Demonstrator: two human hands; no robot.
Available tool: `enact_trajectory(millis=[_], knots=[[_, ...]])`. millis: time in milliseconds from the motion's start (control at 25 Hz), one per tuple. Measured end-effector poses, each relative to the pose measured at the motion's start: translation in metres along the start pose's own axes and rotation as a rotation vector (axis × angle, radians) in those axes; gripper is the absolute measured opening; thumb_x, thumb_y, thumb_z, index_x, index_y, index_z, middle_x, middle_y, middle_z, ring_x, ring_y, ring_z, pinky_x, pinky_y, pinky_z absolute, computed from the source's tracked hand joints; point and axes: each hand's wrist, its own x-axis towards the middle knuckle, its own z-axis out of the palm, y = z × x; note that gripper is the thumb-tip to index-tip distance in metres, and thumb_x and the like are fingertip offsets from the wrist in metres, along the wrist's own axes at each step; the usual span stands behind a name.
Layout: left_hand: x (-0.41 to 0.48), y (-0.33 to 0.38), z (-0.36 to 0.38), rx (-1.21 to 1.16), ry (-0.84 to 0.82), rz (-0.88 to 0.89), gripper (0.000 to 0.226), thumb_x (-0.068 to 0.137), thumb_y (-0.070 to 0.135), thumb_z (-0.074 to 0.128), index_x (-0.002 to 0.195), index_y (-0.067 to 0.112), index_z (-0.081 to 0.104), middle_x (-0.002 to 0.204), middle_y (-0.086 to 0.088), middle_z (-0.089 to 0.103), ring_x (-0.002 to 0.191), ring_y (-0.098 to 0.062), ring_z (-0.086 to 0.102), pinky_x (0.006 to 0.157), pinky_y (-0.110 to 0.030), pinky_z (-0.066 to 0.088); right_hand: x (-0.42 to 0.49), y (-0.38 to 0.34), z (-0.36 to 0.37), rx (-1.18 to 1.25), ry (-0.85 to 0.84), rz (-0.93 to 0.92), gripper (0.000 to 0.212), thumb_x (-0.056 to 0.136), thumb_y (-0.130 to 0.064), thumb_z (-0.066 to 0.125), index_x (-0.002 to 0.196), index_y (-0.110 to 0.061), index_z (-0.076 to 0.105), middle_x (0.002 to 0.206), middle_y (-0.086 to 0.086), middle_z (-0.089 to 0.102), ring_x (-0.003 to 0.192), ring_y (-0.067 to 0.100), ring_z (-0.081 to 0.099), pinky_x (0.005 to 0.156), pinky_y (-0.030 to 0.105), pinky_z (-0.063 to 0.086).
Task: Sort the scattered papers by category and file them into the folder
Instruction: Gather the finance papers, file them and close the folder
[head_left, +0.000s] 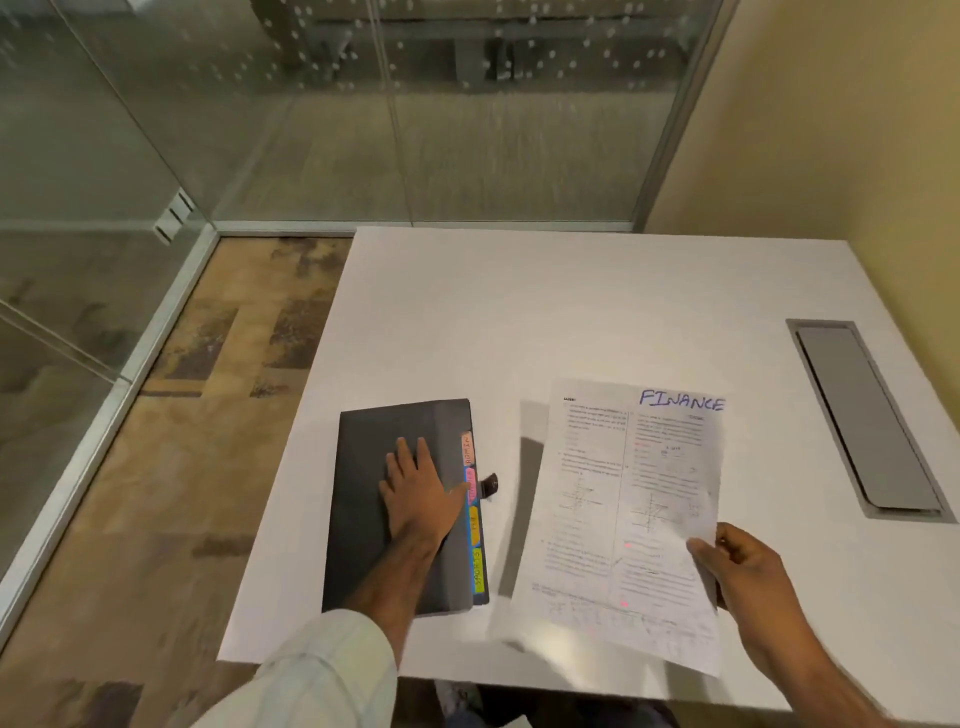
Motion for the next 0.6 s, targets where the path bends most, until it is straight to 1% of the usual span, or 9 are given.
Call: enact_trajectory(millis=[80,160,280,440,600], knots=[[0.016,0.004,0.006,0.040,-0.035,0.055,0.107,0.084,0.065,0.063,0.161,0.017,0.006,0.170,-0.014,0.002,0.155,-0.036,0.009,0.119,-0.056,0.025,-0.015,0.004,0.010,-0.015,0.028,0.017,0.014,0.099,-0.006,0.059,0.097,-0.007,0.073,0.086,0.010,0.079,0.071,0.033,0.070,0.060,0.039,0.046],[0.026,0.008,0.014,0.066,-0.077,0.076,0.111,0.081,0.064,0.068,0.160,0.018,0.004,0.169,-0.013,0.002,0.155,-0.037,0.009,0.117,-0.058,0.027,-0.023,0.011,0.018,-0.049,0.029,0.036,0.013,0.099,-0.007,0.060,0.096,-0.007,0.072,0.087,0.007,0.079,0.075,0.033,0.074,0.063,0.040,0.050],[0.035,0.012,0.024,0.100,-0.093,0.074,0.108,0.084,0.062,0.065,0.160,0.016,0.004,0.169,-0.012,0.003,0.155,-0.036,0.010,0.114,-0.060,0.030,-0.020,0.011,0.022,-0.078,0.021,0.040,0.012,0.099,-0.008,0.060,0.095,-0.006,0.072,0.085,0.003,0.080,0.069,0.022,0.075,0.059,0.033,0.052],[0.040,0.013,0.031,0.176,-0.020,0.054,0.099,0.087,0.066,0.057,0.159,0.014,0.011,0.168,-0.013,0.013,0.152,-0.035,0.020,0.106,-0.054,0.040,-0.002,0.006,0.020,-0.056,0.024,0.042,0.012,0.100,-0.011,0.060,0.098,-0.008,0.071,0.092,0.000,0.080,0.079,0.025,0.078,0.066,0.037,0.058],[0.045,0.018,0.034,0.231,0.012,0.092,0.095,0.088,0.067,0.055,0.157,0.014,0.018,0.166,-0.013,0.019,0.149,-0.033,0.028,0.099,-0.051,0.046,0.011,0.005,0.022,-0.040,-0.004,0.029,0.013,0.100,-0.010,0.059,0.096,-0.005,0.070,0.091,0.005,0.080,0.079,0.029,0.077,0.064,0.038,0.055]])
